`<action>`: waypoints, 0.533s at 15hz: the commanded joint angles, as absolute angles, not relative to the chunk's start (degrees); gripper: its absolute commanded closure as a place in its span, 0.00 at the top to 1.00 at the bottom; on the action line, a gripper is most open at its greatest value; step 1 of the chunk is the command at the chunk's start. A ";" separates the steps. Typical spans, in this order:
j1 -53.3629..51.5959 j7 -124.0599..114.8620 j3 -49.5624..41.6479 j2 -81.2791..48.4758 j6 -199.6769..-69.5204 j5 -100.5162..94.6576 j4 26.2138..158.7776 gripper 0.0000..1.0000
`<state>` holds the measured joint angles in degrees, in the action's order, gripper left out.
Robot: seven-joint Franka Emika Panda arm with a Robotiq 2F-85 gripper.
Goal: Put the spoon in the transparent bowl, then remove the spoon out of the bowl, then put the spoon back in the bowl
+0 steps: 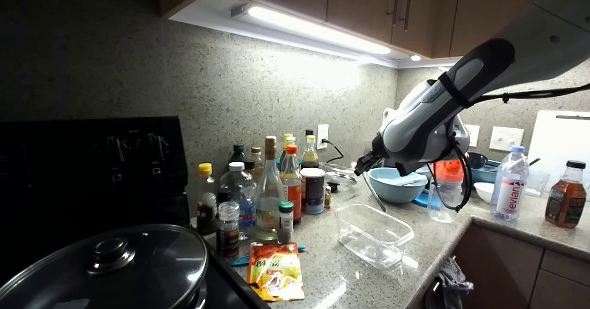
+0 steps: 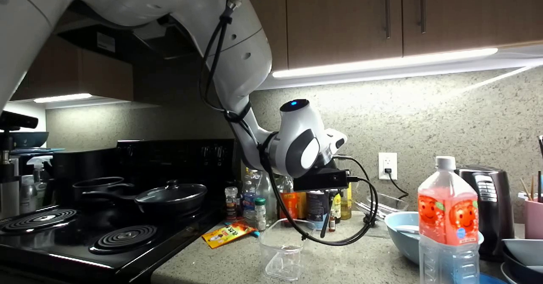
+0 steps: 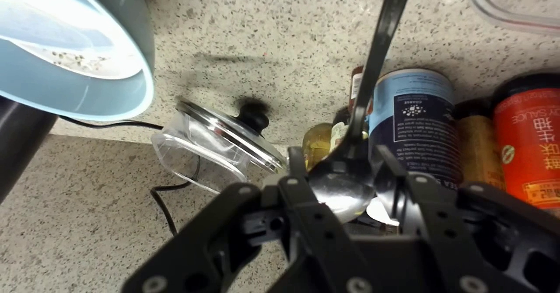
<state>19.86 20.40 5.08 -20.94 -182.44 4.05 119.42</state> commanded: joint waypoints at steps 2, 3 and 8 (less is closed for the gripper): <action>16.28 19.75 0.72 -16.13 -186.22 2.55 124.60 0.16; 15.65 20.15 -0.01 -15.39 -185.99 2.41 125.31 0.16; 1.49 18.50 -16.62 -12.28 -184.60 -2.36 128.79 0.16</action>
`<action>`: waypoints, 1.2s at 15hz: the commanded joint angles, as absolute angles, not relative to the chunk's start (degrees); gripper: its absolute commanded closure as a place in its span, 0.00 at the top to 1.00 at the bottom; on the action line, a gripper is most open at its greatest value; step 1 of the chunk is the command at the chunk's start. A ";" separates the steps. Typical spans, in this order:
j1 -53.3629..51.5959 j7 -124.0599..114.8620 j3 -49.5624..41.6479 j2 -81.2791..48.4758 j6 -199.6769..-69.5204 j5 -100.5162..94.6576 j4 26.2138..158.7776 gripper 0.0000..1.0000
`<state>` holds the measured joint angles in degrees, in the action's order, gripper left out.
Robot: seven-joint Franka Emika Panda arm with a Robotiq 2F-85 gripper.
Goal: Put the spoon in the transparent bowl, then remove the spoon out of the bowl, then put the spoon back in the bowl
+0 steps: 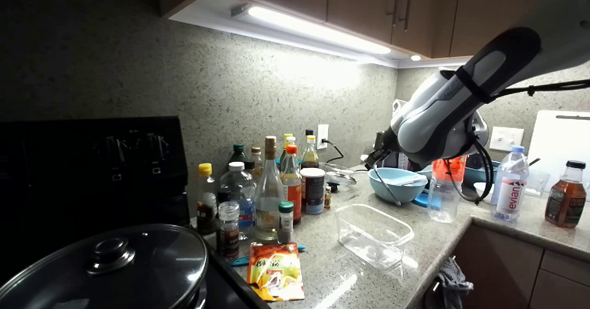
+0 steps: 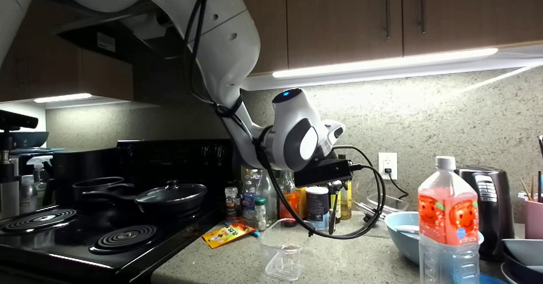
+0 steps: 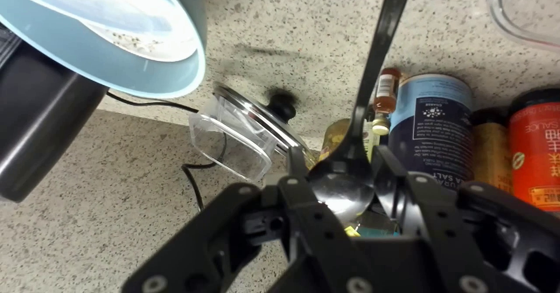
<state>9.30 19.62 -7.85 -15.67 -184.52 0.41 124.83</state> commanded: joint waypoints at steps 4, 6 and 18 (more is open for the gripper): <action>-8.62 19.15 -26.09 -11.27 -182.28 -4.69 130.08 0.16; -10.97 19.96 -26.56 -9.48 -180.74 -5.35 131.56 0.16; -12.35 24.72 -20.22 -4.71 -167.41 0.53 133.01 0.16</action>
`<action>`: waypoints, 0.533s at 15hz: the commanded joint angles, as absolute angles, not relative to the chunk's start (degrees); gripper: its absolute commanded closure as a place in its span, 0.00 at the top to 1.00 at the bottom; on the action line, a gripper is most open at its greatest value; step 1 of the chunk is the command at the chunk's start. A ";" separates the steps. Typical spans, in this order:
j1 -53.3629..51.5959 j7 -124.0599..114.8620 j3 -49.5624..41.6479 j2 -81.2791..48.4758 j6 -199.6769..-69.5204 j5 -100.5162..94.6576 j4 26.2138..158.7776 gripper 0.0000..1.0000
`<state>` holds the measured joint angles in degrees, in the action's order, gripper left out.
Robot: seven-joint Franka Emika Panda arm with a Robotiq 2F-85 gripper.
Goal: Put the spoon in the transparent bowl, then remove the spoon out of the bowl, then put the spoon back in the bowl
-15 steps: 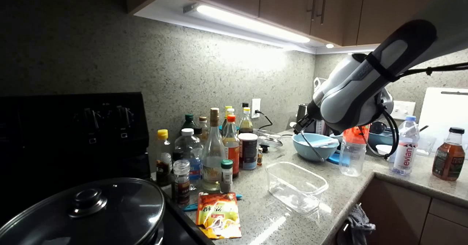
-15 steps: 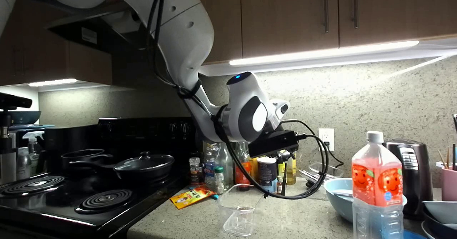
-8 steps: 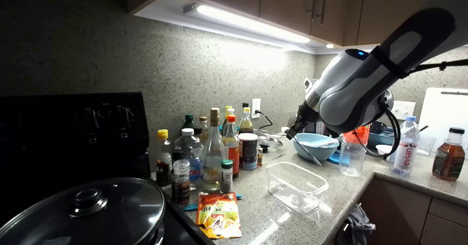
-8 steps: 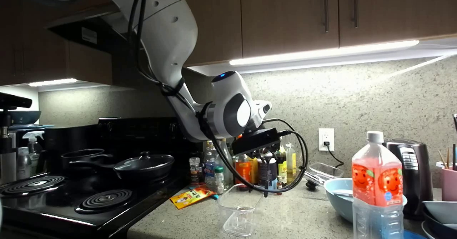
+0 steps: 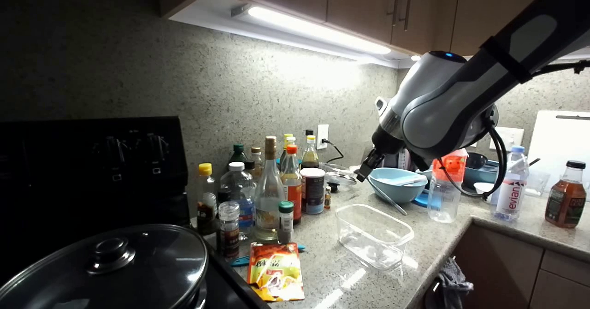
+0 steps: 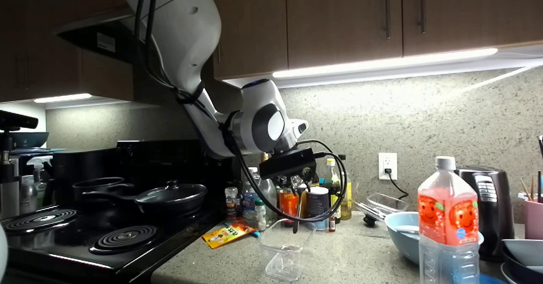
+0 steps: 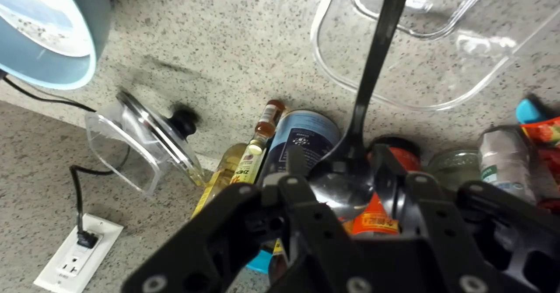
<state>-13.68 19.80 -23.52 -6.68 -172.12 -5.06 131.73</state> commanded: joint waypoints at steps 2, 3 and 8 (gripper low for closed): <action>-11.28 30.31 -17.72 -5.41 -163.26 8.83 131.99 0.16; -10.97 32.60 -17.19 -5.97 -161.52 12.40 131.26 0.16; -7.99 48.96 -15.48 -8.55 -157.69 28.87 127.96 0.16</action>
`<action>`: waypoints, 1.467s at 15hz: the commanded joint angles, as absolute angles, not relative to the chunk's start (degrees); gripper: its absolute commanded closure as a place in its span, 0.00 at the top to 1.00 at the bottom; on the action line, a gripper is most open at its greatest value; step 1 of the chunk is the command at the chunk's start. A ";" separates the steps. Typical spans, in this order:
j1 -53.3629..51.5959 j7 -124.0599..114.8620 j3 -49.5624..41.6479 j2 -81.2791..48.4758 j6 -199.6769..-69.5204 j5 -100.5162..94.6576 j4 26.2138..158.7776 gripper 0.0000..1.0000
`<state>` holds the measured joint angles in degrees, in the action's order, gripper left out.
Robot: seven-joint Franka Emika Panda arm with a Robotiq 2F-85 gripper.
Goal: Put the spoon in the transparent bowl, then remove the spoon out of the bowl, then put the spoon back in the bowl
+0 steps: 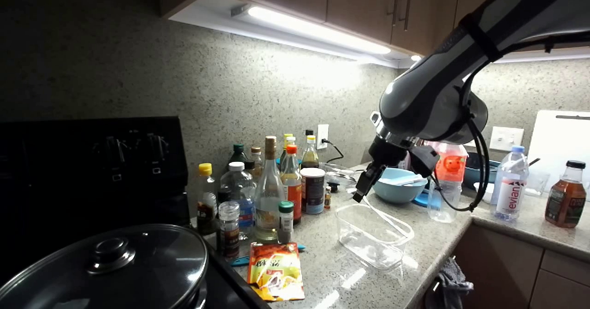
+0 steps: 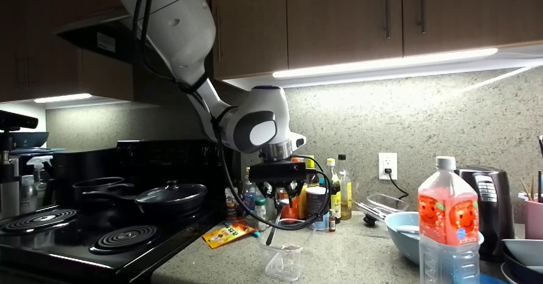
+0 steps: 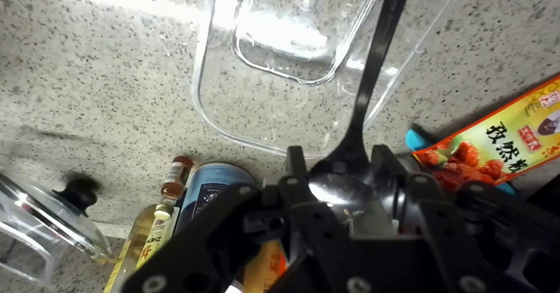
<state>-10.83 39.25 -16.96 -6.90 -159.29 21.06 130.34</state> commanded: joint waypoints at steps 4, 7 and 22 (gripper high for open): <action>-4.75 60.58 -14.40 -11.72 -157.24 39.83 124.21 0.16; -1.37 69.53 -12.82 -14.80 -153.75 48.58 120.43 0.16; 3.00 82.83 -6.66 -33.97 -181.95 64.86 105.17 0.16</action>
